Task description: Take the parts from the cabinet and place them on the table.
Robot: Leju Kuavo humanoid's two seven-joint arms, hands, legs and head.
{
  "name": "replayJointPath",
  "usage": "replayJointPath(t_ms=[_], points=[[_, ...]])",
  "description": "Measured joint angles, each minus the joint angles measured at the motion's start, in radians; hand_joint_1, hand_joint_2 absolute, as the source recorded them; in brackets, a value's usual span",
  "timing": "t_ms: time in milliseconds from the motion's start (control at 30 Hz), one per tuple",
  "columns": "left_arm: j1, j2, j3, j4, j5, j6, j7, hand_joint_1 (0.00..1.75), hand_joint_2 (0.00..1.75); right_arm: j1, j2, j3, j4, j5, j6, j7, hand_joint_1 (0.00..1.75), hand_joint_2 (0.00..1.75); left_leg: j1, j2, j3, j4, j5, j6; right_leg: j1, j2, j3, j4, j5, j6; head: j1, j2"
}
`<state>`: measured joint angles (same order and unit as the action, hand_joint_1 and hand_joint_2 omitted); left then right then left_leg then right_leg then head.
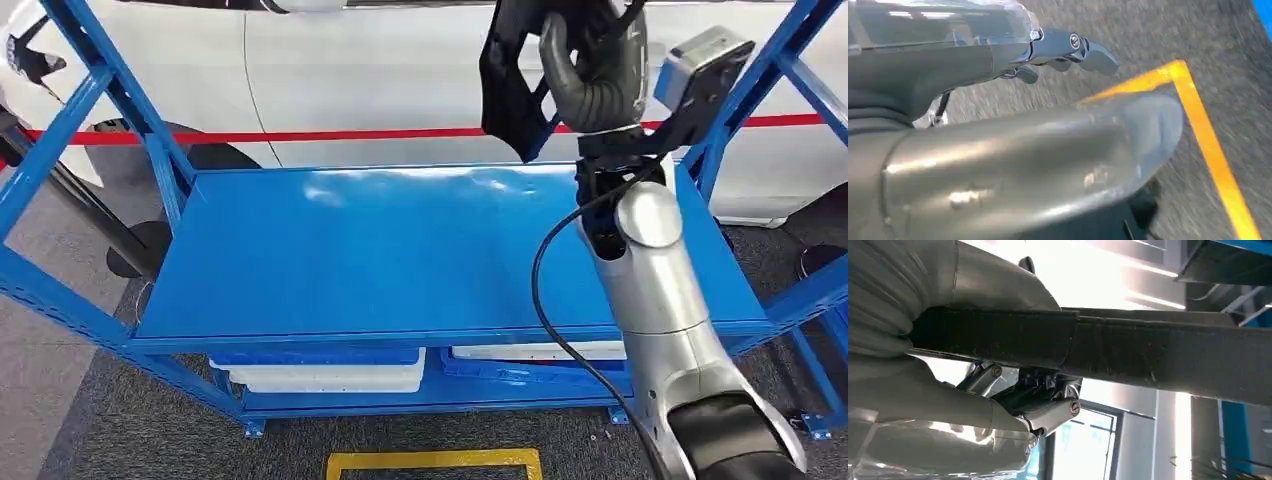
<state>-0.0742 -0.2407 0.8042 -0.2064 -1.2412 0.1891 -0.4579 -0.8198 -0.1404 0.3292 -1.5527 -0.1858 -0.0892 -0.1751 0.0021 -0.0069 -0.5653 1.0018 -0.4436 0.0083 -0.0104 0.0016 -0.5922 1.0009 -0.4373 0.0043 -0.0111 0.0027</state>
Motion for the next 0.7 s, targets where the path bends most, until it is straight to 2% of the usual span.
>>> replayJointPath(t_ms=[67, 167, 433, 700], points=[[0.0, 0.0, 0.014, 0.0, 0.025, -0.047, -0.035, 0.0, 1.75, 0.014, -0.019, -0.008, -0.031, -0.017, 0.006, -0.006, 1.75, 1.75, 0.0, 0.0, 0.0, 0.0, 0.0, 0.0, 0.0, 0.0, 0.0, 0.0, 0.0, 0.0, 0.0, 0.0], [-0.001, 0.0, 0.029, 0.0, 0.04, -0.07, -0.051, 0.0, 1.75, 0.045, -0.037, -0.011, -0.064, -0.022, 0.011, -0.008, 1.75, 1.75, 0.0, 0.0, 0.0, 0.0, 0.0, 0.0, 0.0, 0.001, 0.0, 0.0, 0.0, 0.0, 0.0, 0.0], [-0.003, -0.004, 0.063, 0.0, 0.067, -0.093, -0.03, 0.0, 1.75, 0.133, -0.047, -0.005, -0.114, -0.017, 0.043, -0.034, 1.75, 1.75, 0.0, 0.0, -0.001, 0.0, 0.0, 0.0, 0.0, -0.001, 0.0, 0.0, 0.0, 0.0, 0.0, 0.0], [-0.003, -0.003, 0.093, 0.0, 0.087, -0.072, -0.038, 0.0, 1.75, 0.194, -0.047, 0.012, -0.149, -0.054, 0.064, -0.039, 1.75, 1.75, 0.0, 0.0, -0.001, 0.0, 0.0, 0.0, 0.0, -0.001, -0.001, 0.0, 0.0, 0.0, 0.0, 0.0]])
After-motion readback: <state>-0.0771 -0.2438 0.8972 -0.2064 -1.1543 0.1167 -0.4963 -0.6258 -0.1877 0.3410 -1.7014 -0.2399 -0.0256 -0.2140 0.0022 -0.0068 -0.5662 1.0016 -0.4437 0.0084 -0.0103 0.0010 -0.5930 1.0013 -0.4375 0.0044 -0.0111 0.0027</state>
